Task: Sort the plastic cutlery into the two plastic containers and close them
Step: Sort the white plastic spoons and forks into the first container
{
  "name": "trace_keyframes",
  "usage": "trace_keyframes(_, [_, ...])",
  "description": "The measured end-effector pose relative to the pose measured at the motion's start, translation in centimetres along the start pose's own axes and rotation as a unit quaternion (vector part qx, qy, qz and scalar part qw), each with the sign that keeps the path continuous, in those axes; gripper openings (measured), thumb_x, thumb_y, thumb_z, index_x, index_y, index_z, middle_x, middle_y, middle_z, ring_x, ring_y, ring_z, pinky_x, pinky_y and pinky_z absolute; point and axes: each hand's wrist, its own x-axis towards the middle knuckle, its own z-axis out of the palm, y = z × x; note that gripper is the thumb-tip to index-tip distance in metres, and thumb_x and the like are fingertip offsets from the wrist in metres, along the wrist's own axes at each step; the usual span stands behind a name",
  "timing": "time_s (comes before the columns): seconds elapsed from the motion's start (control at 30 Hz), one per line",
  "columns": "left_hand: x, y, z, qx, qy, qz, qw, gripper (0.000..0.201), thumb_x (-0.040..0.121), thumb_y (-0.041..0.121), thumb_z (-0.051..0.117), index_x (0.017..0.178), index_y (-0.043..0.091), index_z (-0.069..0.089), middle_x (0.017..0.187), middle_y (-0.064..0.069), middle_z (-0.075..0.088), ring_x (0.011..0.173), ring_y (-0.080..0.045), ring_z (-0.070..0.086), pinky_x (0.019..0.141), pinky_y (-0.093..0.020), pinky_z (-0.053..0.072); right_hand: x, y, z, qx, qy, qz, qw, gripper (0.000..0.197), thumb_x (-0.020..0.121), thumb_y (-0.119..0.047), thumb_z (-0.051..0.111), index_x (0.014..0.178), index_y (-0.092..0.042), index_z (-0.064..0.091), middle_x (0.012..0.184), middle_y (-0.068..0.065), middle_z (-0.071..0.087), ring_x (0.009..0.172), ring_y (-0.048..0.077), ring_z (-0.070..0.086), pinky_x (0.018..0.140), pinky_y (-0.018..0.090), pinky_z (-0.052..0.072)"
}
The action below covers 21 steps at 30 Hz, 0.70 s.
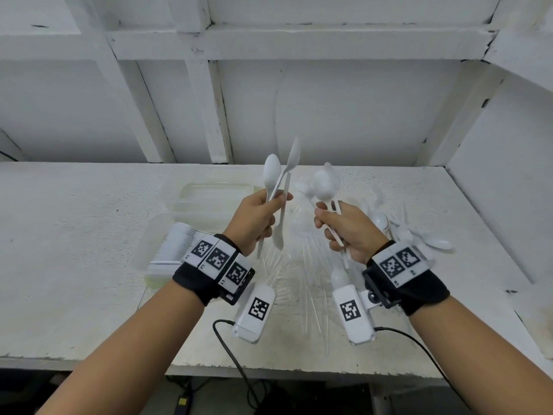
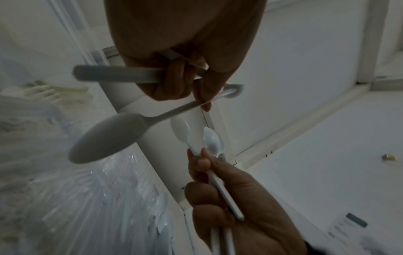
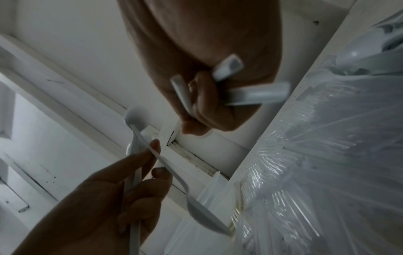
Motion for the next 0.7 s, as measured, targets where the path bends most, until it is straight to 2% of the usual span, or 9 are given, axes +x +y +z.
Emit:
trace_keyframes(0.1, [-0.3,0.2,-0.3,0.032,-0.005,-0.007,0.999,0.014,0.096,0.023,0.049,0.093,0.016,0.06,0.063,0.003,0.051,0.04,-0.006,0.026,0.038,-0.017,0.02,-0.2,0.4,0.2,-0.018,0.005,0.0,1.0,0.014,0.095,-0.017,0.05,0.087,-0.009,0.056,0.065,-0.001,0.05,0.043,0.005,0.033,0.036,0.016,0.026])
trace_keyframes(0.17, [-0.6,0.4,-0.5,0.027,-0.015,-0.019,0.999,0.016,0.097,0.024,0.047,0.093,0.015,0.06,0.069,-0.001,0.063,0.038,-0.007,0.026,0.038,-0.015,0.019,-0.2,0.4,0.2,0.001,0.001,0.006,1.0,0.015,0.098,-0.017,0.045,0.092,-0.011,0.057,0.064,-0.001,0.049,0.049,0.008,0.039,0.042,0.018,0.032])
trace_keyframes(0.23, [-0.8,0.5,-0.5,-0.005,-0.024,-0.033,0.999,0.019,0.096,0.025,0.046,0.09,0.014,0.06,0.074,-0.004,0.068,0.037,-0.007,0.024,0.037,-0.015,0.018,-0.2,0.4,0.3,0.036,-0.001,0.026,0.999,0.019,0.099,-0.014,0.039,0.092,-0.015,0.056,0.064,0.0,0.049,0.054,0.011,0.045,0.049,0.022,0.038])
trace_keyframes(0.3, [-1.0,0.2,-0.4,-0.042,-0.023,-0.043,0.998,0.02,0.096,0.022,0.044,0.086,0.013,0.058,0.079,-0.006,0.07,0.036,-0.007,0.023,0.036,-0.014,0.019,-0.3,0.5,0.6,0.077,-0.006,0.049,0.996,0.02,0.099,-0.012,0.036,0.092,-0.014,0.054,0.065,0.002,0.047,0.046,0.01,0.042,0.045,0.022,0.035])
trace_keyframes(0.4, [-1.3,-0.6,0.0,-0.064,-0.017,-0.046,0.997,0.025,0.097,0.018,0.04,0.08,0.012,0.058,0.083,-0.005,0.066,0.035,-0.007,0.023,0.036,-0.016,0.017,-0.2,0.8,1.3,0.091,0.001,0.064,0.994,0.018,0.094,-0.009,0.034,0.092,-0.012,0.052,0.066,0.001,0.045,0.033,0.006,0.03,0.035,0.015,0.024])
trace_keyframes(0.47, [-1.6,-1.3,0.3,-0.062,-0.02,-0.045,0.997,0.026,0.096,0.016,0.04,0.076,0.011,0.057,0.081,-0.004,0.064,0.035,-0.007,0.022,0.037,-0.017,0.016,-0.1,1.0,1.8,0.094,0.021,0.067,0.993,0.014,0.094,-0.015,0.039,0.097,-0.011,0.052,0.069,0.001,0.045,0.032,0.004,0.027,0.033,0.014,0.02])
trace_keyframes(0.53, [-1.9,-1.9,0.5,-0.054,-0.025,-0.044,0.997,0.027,0.094,0.014,0.039,0.072,0.011,0.056,0.077,-0.002,0.063,0.035,-0.008,0.021,0.038,-0.017,0.014,0.1,1.2,2.2,0.082,0.045,0.059,0.994,0.021,0.095,-0.028,0.047,0.104,-0.01,0.052,0.075,0.002,0.05,0.032,0.003,0.027,0.033,0.015,0.021])
trace_keyframes(0.6, [-2.2,-2.4,0.5,-0.037,-0.036,-0.042,0.998,0.029,0.093,0.013,0.037,0.07,0.011,0.055,0.073,-0.001,0.062,0.035,-0.008,0.021,0.039,-0.017,0.013,0.3,1.4,2.4,0.077,0.06,0.044,0.994,0.028,0.092,-0.039,0.052,0.1,-0.012,0.053,0.084,0.005,0.058,0.033,0.003,0.026,0.034,0.016,0.021])
trace_keyframes(0.7, [-2.6,-3.0,0.3,-0.004,-0.074,-0.048,0.996,0.031,0.094,0.015,0.036,0.07,0.012,0.054,0.072,0.0,0.061,0.035,-0.006,0.021,0.038,-0.015,0.013,0.6,1.5,2.7,0.089,0.072,0.027,0.993,0.024,0.088,-0.037,0.059,0.089,-0.013,0.054,0.086,0.005,0.064,0.035,0.004,0.025,0.034,0.016,0.02])
